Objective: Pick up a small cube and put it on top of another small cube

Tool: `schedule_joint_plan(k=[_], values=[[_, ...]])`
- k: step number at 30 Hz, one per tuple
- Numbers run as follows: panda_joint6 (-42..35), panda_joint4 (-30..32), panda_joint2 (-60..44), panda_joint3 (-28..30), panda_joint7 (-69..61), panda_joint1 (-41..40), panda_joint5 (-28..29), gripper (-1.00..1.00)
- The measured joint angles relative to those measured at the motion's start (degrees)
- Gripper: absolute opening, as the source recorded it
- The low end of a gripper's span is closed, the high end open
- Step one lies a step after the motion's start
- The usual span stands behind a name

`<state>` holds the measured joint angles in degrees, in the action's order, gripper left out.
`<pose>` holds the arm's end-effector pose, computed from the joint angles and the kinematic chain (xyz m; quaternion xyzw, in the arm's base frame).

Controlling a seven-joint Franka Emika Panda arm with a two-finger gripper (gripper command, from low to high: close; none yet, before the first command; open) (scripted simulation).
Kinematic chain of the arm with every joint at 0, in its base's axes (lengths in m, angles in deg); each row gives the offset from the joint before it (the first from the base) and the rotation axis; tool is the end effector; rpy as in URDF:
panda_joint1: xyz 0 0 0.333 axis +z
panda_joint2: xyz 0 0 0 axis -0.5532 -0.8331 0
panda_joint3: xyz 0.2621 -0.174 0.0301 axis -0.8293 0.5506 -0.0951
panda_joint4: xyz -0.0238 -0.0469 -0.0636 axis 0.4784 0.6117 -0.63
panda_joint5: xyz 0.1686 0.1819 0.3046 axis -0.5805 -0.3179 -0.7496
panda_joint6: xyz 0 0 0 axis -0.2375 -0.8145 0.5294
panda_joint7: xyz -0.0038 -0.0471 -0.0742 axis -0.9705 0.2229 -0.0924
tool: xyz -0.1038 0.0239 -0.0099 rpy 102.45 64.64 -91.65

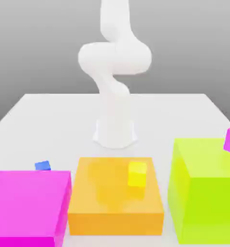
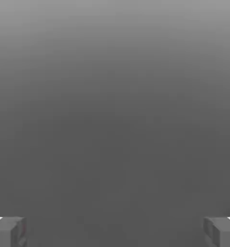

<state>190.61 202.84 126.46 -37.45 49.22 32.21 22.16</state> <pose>0.3744 -0.0255 0.6633 -0.8672 0.3483 -0.3400 0.1050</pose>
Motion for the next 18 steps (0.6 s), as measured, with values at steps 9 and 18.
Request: schedule_joint_plan(k=[9,18], values=[[10.68,11.73,-14.00,10.07,-15.76,-5.26,9.50,0.00],[21.59,23.28,-27.60,23.47,-35.25,-9.65,13.49,0.00]])
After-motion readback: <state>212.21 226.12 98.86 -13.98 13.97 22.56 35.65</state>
